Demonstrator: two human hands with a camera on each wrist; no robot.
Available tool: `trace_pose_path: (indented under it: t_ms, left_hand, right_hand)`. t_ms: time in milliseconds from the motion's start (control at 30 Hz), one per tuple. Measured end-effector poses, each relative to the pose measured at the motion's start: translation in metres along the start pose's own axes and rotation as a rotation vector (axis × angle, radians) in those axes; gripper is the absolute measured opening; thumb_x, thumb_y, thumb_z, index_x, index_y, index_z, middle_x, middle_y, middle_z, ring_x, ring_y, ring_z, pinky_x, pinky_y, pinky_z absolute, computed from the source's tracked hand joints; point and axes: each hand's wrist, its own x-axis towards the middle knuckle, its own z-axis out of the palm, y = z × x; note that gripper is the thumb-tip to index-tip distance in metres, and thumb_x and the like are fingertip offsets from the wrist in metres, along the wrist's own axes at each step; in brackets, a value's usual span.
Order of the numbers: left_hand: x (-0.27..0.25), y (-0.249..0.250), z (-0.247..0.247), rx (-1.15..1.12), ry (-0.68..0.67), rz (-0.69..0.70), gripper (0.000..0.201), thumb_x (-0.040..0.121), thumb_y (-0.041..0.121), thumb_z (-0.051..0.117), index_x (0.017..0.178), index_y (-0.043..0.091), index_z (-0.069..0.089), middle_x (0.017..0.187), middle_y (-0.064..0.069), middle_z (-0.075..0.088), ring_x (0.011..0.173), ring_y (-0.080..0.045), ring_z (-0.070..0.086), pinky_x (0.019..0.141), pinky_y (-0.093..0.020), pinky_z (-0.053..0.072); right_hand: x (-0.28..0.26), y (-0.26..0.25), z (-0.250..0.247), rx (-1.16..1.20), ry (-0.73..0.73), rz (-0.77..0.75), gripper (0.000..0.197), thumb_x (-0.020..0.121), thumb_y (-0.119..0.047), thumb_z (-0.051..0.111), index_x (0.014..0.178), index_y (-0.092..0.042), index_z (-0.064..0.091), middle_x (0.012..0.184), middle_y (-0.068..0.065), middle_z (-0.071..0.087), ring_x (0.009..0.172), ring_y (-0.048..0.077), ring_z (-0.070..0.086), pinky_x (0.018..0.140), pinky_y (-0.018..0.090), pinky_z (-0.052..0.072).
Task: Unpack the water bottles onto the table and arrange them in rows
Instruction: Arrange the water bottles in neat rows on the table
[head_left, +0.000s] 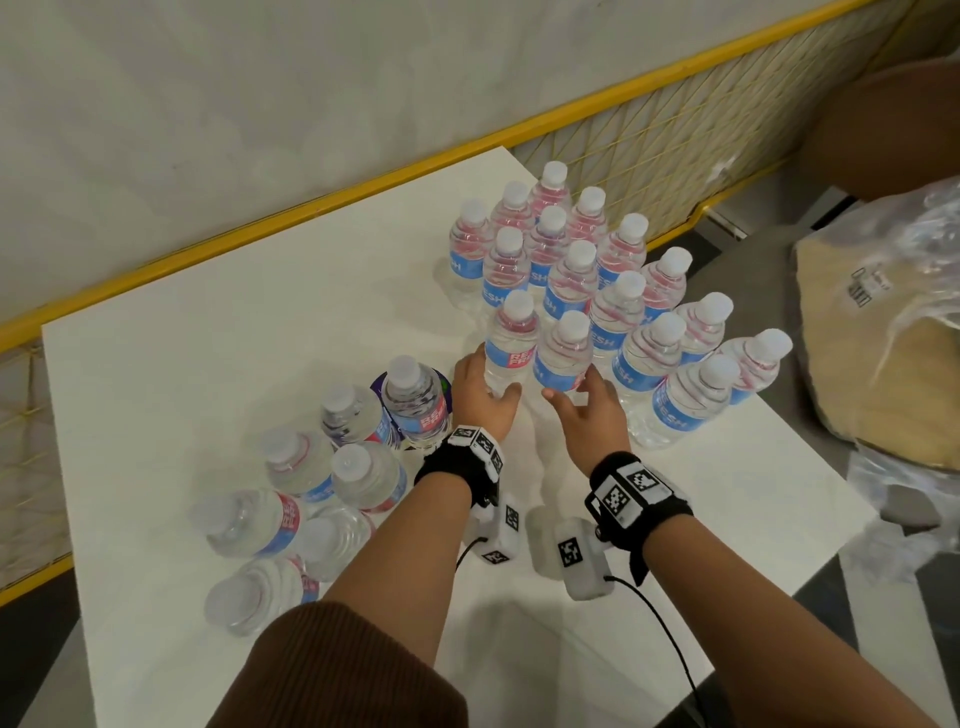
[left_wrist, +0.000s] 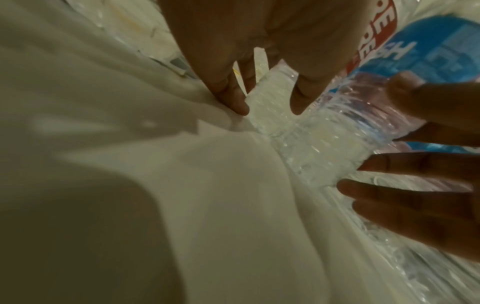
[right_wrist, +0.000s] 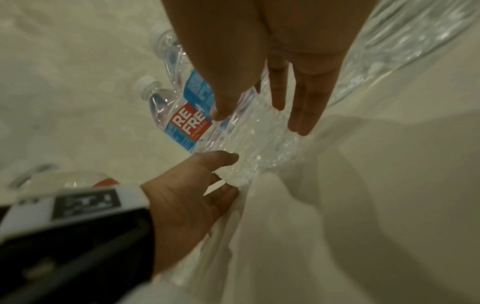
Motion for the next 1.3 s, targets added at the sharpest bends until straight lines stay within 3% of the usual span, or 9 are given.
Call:
trace_pose_path:
  t_ms: [167, 300, 400, 500, 600, 800, 967, 1167, 1300]
  left_hand:
    - [0.005, 0.008, -0.002, -0.069, 0.039, -0.083, 0.069, 0.059, 0.032, 0.08, 0.118, 0.019, 0.047, 0.114, -0.006, 0.062, 0.103, -0.025, 0.062, 0.089, -0.045, 0.053]
    - [0.0, 0.015, -0.004, -0.053, 0.015, -0.056, 0.064, 0.068, 0.026, 0.077, 0.123, 0.018, 0.047, 0.117, -0.005, 0.064, 0.106, -0.025, 0.063, 0.09, -0.042, 0.053]
    - [-0.004, 0.008, -0.005, -0.035, -0.006, -0.018, 0.065, 0.07, 0.037, 0.067, 0.131, 0.029, 0.046, 0.125, 0.001, 0.062, 0.112, -0.022, 0.061, 0.095, -0.043, 0.051]
    - [0.001, -0.002, -0.002, -0.013, -0.018, -0.016, 0.069, 0.07, 0.043, 0.066, 0.134, 0.029, 0.044, 0.128, 0.001, 0.059, 0.116, -0.021, 0.058, 0.097, -0.044, 0.049]
    - [0.006, 0.001, 0.0, -0.048, -0.032, -0.024, 0.07, 0.067, 0.04, 0.069, 0.132, 0.028, 0.046, 0.125, -0.001, 0.06, 0.113, -0.022, 0.06, 0.095, -0.044, 0.051]
    - [0.006, 0.017, 0.002, -0.066, -0.07, -0.035, 0.067, 0.074, 0.032, 0.07, 0.136, 0.023, 0.047, 0.132, -0.003, 0.056, 0.117, -0.023, 0.057, 0.099, -0.042, 0.049]
    - [0.003, 0.02, -0.004, -0.114, -0.083, -0.059, 0.061, 0.086, 0.01, 0.065, 0.142, 0.015, 0.04, 0.14, -0.007, 0.048, 0.119, -0.026, 0.054, 0.093, -0.023, 0.042]
    - [0.008, 0.027, -0.001, -0.132, -0.102, -0.057, 0.06, 0.087, 0.01, 0.064, 0.142, 0.016, 0.041, 0.139, -0.006, 0.05, 0.12, -0.026, 0.053, 0.095, -0.025, 0.041]
    - [0.01, 0.027, 0.001, -0.141, -0.118, -0.069, 0.06, 0.088, 0.008, 0.063, 0.142, 0.015, 0.04, 0.14, -0.006, 0.049, 0.121, -0.025, 0.052, 0.094, -0.022, 0.039]
  right_hand:
    - [-0.012, -0.001, -0.001, 0.063, -0.026, 0.035, 0.063, 0.096, -0.029, 0.05, 0.148, -0.02, 0.016, 0.146, 0.003, 0.041, 0.127, 0.02, 0.048, 0.099, 0.026, 0.036]
    - [-0.007, -0.019, 0.004, 0.126, 0.046, 0.068, 0.075, 0.08, -0.042, 0.07, 0.139, -0.019, 0.028, 0.123, -0.007, 0.05, 0.107, 0.007, 0.048, 0.091, 0.025, 0.039]
    - [0.0, -0.023, 0.006, 0.093, 0.114, 0.085, 0.064, 0.077, -0.041, 0.073, 0.127, -0.017, 0.04, 0.119, 0.001, 0.056, 0.109, 0.018, 0.055, 0.087, 0.029, 0.042]
    - [0.0, -0.017, 0.006, 0.022, 0.09, 0.032, 0.063, 0.079, -0.04, 0.071, 0.131, -0.017, 0.042, 0.125, 0.007, 0.048, 0.116, 0.023, 0.049, 0.099, 0.039, 0.044]
    - [-0.008, -0.014, 0.002, 0.003, 0.059, -0.012, 0.061, 0.086, -0.036, 0.064, 0.139, -0.019, 0.039, 0.131, 0.007, 0.049, 0.12, 0.024, 0.049, 0.102, 0.04, 0.043]
    - [-0.02, -0.013, 0.002, 0.067, 0.065, 0.062, 0.059, 0.095, -0.027, 0.053, 0.146, -0.018, 0.024, 0.142, 0.006, 0.046, 0.128, 0.021, 0.047, 0.1, 0.027, 0.037]
    - [-0.012, -0.014, 0.002, 0.051, 0.068, 0.133, 0.064, 0.085, -0.037, 0.066, 0.137, -0.019, 0.034, 0.134, 0.007, 0.052, 0.121, 0.024, 0.052, 0.1, 0.04, 0.044]
    - [-0.011, -0.016, 0.0, 0.051, 0.096, 0.188, 0.06, 0.086, -0.038, 0.065, 0.135, -0.017, 0.036, 0.132, 0.012, 0.053, 0.11, 0.022, 0.056, 0.086, 0.026, 0.039]
    - [-0.006, -0.021, -0.001, 0.03, 0.134, 0.221, 0.064, 0.079, -0.044, 0.07, 0.127, -0.015, 0.041, 0.124, 0.013, 0.058, 0.112, 0.025, 0.056, 0.083, 0.027, 0.039]
